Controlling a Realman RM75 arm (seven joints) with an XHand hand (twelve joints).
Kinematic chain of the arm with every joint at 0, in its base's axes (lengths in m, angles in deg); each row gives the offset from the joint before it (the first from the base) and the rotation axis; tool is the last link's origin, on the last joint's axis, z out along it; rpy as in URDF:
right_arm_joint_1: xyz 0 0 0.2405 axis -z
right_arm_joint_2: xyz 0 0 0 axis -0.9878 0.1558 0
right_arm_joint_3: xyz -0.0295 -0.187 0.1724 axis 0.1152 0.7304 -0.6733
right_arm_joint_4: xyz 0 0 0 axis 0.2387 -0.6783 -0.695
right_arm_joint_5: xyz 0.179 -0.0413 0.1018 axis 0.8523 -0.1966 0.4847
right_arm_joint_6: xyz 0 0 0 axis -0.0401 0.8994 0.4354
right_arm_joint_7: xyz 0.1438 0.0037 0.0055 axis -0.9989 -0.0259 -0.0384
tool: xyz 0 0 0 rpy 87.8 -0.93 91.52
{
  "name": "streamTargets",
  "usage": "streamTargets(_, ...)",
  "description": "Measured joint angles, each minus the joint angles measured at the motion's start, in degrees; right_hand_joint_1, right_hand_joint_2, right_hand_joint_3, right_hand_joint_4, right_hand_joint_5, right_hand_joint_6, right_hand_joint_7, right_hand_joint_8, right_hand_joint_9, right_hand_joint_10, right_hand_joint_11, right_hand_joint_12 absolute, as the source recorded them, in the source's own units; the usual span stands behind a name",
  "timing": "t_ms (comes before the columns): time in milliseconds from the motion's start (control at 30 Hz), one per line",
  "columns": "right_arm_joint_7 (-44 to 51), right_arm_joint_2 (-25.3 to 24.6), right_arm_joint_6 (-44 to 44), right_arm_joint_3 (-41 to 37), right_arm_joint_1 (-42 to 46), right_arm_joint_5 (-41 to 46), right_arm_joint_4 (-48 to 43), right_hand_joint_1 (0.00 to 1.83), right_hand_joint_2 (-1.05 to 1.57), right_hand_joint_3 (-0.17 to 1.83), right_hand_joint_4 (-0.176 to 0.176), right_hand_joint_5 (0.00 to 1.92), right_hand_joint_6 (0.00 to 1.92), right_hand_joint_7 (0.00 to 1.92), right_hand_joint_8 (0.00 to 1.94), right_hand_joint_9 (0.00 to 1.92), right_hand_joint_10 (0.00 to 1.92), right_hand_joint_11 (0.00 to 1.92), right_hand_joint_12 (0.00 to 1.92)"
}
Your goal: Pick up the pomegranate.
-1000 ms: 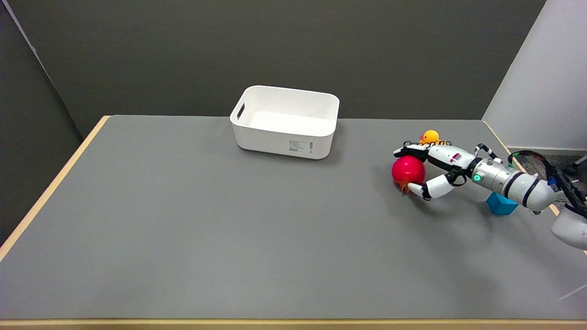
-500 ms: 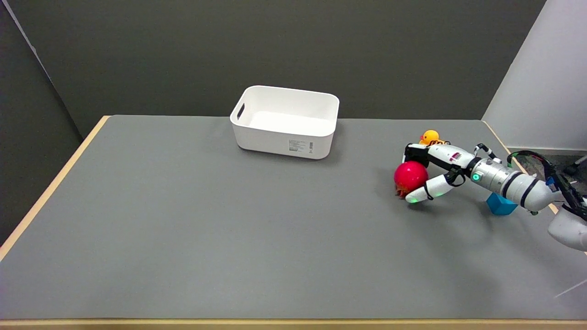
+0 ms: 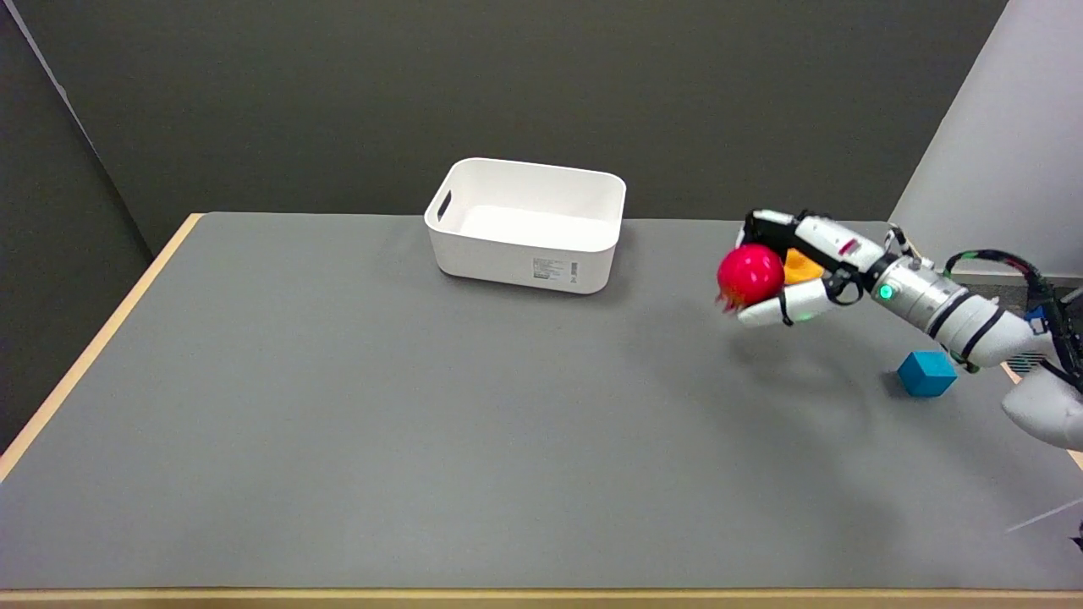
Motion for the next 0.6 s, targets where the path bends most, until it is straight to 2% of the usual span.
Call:
streamTargets(167,0.1,-0.2,1.6,-1.7,-0.6,1.2,-3.3,1.16,1.03,0.44,-0.029,0.66,1.5,0.86,1.35,0.82,1.55,0.57,1.66)
streamTargets(267,0.6,-0.4,2.1,-2.2,-1.6,1.6,-5.1,1.16,1.07,0.36,-0.034,0.65,1.49,0.86,1.36,0.85,1.53,0.58,1.63)
streamTargets(600,6.3,-2.6,0.8,1.3,-9.7,2.4,-7.6,1.16,1.07,0.38,-0.044,0.64,1.48,0.85,1.41,0.85,1.61,0.6,1.66)
